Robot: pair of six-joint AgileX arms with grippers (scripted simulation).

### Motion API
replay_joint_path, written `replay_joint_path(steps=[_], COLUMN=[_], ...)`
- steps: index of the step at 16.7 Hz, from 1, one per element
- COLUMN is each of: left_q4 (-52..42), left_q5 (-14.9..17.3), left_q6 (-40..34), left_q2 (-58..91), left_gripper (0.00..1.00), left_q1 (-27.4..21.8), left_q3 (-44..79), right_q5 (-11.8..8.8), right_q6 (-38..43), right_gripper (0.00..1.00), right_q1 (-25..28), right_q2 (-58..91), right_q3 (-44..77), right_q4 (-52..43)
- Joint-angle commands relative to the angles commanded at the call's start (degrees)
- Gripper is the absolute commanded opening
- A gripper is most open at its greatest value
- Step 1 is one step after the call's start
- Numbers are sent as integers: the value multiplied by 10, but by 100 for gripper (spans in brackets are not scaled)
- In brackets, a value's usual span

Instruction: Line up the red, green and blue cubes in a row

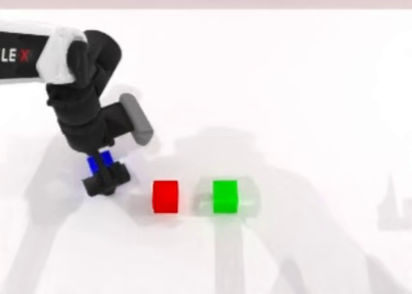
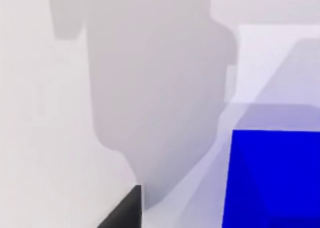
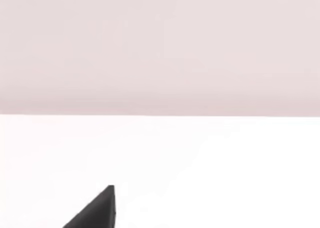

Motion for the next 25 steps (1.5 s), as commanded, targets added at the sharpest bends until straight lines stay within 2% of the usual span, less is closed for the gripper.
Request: replay_joint_path(steps=[7, 18, 25], left_q4=[0, -19, -146], left_q5=[0, 5, 5], left_q6=[0, -4, -6], left_q2=[0, -16, -63], left_gripper=[2, 0, 0], left_q1=[0, 0, 10], left_q3=[0, 10, 86], right_q5=[0, 0, 0], right_q6=[0, 0, 0], right_gripper=[100, 100, 100], right_q1=[0, 0, 0], right_q2=[0, 0, 0], right_q3=[0, 0, 0], right_q4=[0, 0, 0])
